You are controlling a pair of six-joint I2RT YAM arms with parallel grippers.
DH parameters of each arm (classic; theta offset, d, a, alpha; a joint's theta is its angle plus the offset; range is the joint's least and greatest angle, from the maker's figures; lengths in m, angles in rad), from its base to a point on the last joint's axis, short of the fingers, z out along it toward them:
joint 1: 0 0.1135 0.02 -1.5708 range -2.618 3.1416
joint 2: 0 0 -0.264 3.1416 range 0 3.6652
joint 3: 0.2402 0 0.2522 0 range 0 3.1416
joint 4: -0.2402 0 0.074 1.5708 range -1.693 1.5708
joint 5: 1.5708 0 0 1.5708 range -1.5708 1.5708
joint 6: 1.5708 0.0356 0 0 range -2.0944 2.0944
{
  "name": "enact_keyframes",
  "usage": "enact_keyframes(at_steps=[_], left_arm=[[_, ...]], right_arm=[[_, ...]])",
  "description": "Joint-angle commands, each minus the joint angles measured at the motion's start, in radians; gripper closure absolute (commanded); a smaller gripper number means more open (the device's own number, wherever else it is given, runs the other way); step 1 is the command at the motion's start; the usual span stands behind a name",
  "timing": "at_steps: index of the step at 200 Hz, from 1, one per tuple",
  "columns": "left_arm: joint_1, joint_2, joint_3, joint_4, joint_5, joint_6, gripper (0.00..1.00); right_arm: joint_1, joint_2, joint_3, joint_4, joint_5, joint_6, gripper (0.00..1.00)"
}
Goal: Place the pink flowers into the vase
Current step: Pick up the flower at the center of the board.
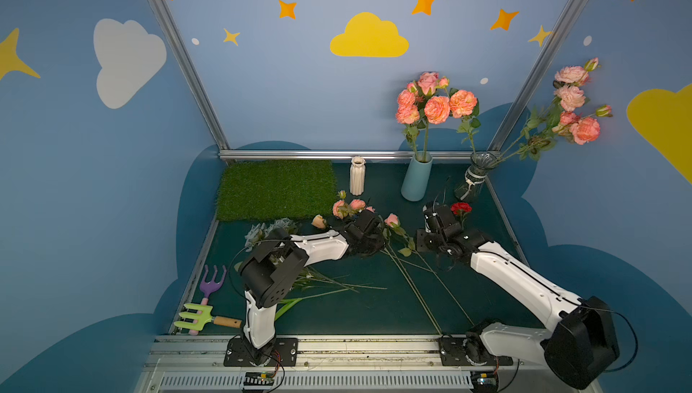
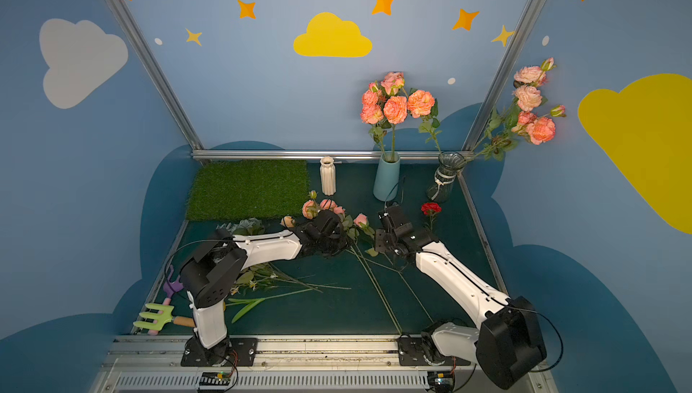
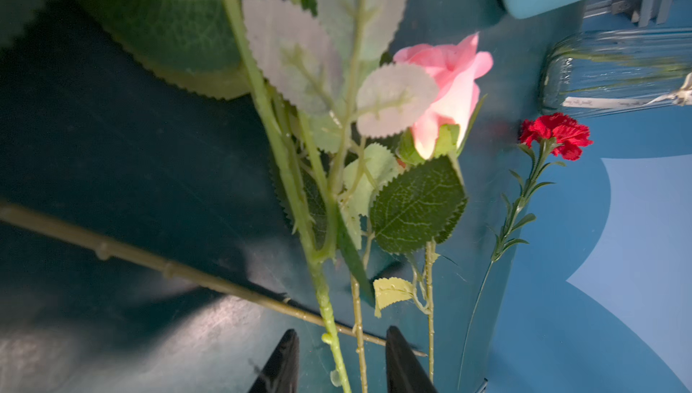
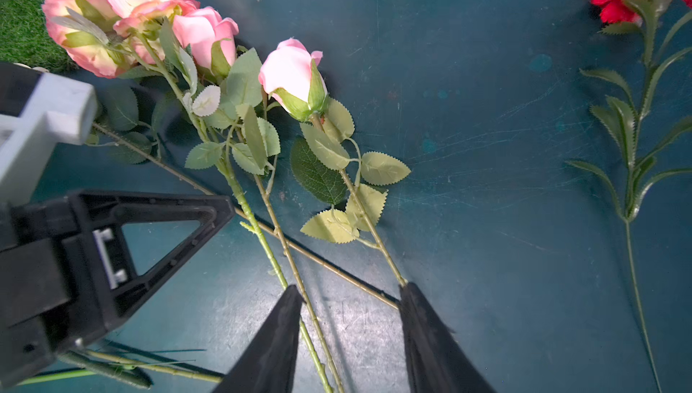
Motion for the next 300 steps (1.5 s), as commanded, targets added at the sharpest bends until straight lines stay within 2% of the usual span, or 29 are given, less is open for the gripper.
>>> enact_keyframes(at_steps=[1, 65, 126, 166, 218, 300], left_arm=[[0.006, 0.025, 0.019, 0.019, 0.007, 0.017, 0.63], [0.026, 0.083, 0.038, 0.094, 0.022, 0.032, 0.70], [0.030, 0.095, -0.015, 0.232, 0.023, 0.014, 0.81], [0.022, 0.083, -0.046, 0.251, -0.001, 0.010, 0.90], [-0.022, 0.002, -0.087, 0.251, -0.117, 0.053, 0.98], [-0.099, -0.221, -0.141, 0.226, -0.401, 0.195, 0.98]], right_arm=[[-0.006, -0.025, -0.003, -0.011, 0.006, 0.011, 0.54], [-0.009, -0.034, -0.009, -0.005, -0.002, 0.010, 0.54], [-0.010, -0.043, -0.011, -0.005, -0.007, 0.011, 0.54], [-0.009, -0.050, -0.013, -0.003, -0.006, 0.011, 0.54], [-0.010, -0.062, -0.019, 0.007, -0.010, 0.010, 0.54], [-0.010, -0.096, -0.034, 0.027, 0.011, -0.004, 0.54]])
